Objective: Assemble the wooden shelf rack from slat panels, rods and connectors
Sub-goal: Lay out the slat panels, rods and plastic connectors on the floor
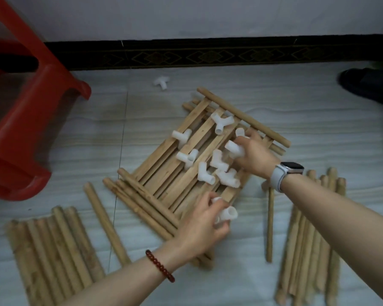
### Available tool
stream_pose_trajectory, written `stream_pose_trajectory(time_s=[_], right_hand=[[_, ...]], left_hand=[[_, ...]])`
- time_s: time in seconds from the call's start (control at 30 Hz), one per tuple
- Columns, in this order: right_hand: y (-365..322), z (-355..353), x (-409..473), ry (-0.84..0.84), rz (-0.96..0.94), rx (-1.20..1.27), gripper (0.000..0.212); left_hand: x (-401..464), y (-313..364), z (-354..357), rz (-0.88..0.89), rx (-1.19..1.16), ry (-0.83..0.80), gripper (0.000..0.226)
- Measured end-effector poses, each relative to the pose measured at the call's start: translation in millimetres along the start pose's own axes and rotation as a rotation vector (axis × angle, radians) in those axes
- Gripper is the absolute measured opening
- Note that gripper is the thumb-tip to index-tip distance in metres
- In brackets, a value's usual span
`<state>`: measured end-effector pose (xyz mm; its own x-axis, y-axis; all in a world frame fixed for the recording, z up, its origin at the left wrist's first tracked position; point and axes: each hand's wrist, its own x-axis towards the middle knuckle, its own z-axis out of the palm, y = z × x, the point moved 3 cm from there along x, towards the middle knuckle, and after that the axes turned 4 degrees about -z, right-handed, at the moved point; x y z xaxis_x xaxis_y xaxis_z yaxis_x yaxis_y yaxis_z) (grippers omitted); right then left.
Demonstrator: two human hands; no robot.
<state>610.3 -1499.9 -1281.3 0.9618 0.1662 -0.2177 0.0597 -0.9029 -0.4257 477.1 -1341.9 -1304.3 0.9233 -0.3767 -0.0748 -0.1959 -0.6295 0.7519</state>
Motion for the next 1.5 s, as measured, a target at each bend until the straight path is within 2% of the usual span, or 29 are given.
stream_pose_trajectory(time_s=[0.07,0.13,0.2,0.27,0.3,0.37,0.47,0.6,0.67,0.7,0.73,0.77,0.8,0.9,0.97,1.03,1.1,1.23,1.3,1.4,1.5], right_hand=[[12,-2,-28,0.087,-0.020,0.156,0.032],[29,4,-63,0.168,0.072,0.397,0.031],[42,20,-96,0.174,0.170,0.636,0.022],[50,40,-118,0.138,0.197,0.725,0.026],[54,48,-125,0.128,0.187,0.695,0.026],[58,55,-131,0.100,0.143,0.485,0.035],[67,58,-137,-0.011,0.139,0.301,0.042],[69,47,-137,-0.213,0.176,0.170,0.052],[54,32,-126,-0.117,0.118,0.015,0.046],[44,23,-119,-0.015,0.085,-0.069,0.043],[31,17,-111,0.074,0.043,-0.120,0.043],[18,17,-102,0.114,-0.008,-0.127,0.046],[6,20,-94,0.094,-0.058,-0.104,0.054],[-18,46,-70,-0.138,-0.127,-0.074,0.091],[-24,58,-57,-0.184,-0.131,-0.162,0.097],[-27,61,-47,-0.119,-0.136,-0.177,0.085],[-28,64,-43,-0.066,-0.154,-0.123,0.068],[-25,62,-43,0.013,-0.172,0.090,0.039],[-22,61,-43,0.020,-0.184,0.133,0.031],[-21,63,-42,0.010,-0.211,0.105,0.027],[-23,55,-40,0.103,-0.158,0.169,0.014]], left_hand=[[-11,10,28,0.019,0.002,-0.074,0.028],[-18,17,52,0.017,0.019,-0.150,0.028],[-19,20,68,-0.005,0.038,-0.180,0.027],[-16,19,79,-0.075,0.034,-0.166,0.029],[-15,18,84,-0.112,0.043,-0.177,0.032],[-16,16,93,-0.136,0.078,-0.233,0.042],[-25,20,95,-0.080,0.079,-0.268,0.051],[-23,27,57,0.056,0.009,-0.067,0.039],[-5,20,27,0.178,0.172,0.155,0.041],[7,13,12,0.164,0.292,0.207,0.048],[23,2,-3,0.098,0.408,0.192,0.061],[38,-12,-16,0.015,0.500,0.109,0.077],[51,-26,-25,-0.066,0.555,-0.002,0.091],[83,-52,-38,-0.182,0.658,-0.246,0.115],[97,-57,-38,-0.184,0.693,-0.327,0.121],[107,-58,-38,-0.186,0.709,-0.349,0.123],[113,-56,-41,-0.177,0.700,-0.299,0.117],[108,-58,-49,-0.099,0.649,-0.132,0.079],[101,-64,-51,-0.069,0.650,-0.055,0.065],[92,-67,-45,0.028,0.686,-0.033,0.063],[93,-66,-37,0.024,0.647,-0.046,0.062]])
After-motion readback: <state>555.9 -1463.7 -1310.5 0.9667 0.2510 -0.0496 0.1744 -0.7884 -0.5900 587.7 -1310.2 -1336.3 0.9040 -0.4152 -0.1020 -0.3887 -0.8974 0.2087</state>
